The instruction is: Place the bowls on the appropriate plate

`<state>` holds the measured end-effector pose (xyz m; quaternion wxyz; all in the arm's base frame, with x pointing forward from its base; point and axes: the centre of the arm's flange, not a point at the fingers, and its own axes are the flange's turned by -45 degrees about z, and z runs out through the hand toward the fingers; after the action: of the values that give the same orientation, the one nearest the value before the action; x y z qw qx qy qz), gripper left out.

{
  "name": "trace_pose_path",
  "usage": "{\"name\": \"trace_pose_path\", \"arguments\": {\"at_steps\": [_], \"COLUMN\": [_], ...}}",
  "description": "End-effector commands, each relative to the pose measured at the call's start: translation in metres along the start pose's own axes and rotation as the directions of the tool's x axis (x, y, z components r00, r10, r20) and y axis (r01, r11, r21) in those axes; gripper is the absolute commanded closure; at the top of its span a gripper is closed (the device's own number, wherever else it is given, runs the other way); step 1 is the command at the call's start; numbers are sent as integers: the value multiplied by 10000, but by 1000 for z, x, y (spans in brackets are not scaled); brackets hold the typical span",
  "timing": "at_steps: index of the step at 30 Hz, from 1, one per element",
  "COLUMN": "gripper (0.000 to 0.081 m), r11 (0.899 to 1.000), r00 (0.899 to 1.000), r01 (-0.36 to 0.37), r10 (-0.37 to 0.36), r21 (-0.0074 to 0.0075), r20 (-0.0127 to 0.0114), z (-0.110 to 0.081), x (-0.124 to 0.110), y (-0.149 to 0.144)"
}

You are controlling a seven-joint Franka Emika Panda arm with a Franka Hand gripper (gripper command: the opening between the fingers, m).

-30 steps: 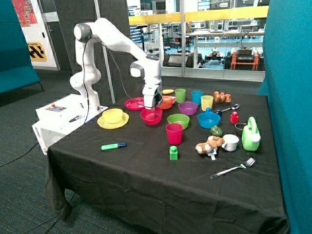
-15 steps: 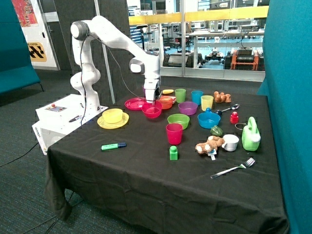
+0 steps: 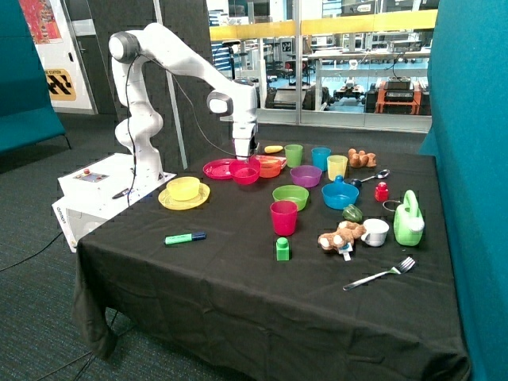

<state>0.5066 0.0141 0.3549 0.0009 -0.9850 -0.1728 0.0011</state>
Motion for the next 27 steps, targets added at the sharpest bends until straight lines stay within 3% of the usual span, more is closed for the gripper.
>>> {"name": "trace_pose_path", "arguments": {"at_steps": [1, 11, 27], "gripper": [808, 808, 808], "r11": [9986, 9939, 9765], "r00": [9986, 9939, 9765], "r01": [520, 1100, 2156], "r10": [-520, -1100, -2156], "r21": [-23, -24, -26], "r20": [-18, -16, -14], "z": [-2, -5, -1], "x": [-11, -19, -44], "y": [-32, -59, -108]}}
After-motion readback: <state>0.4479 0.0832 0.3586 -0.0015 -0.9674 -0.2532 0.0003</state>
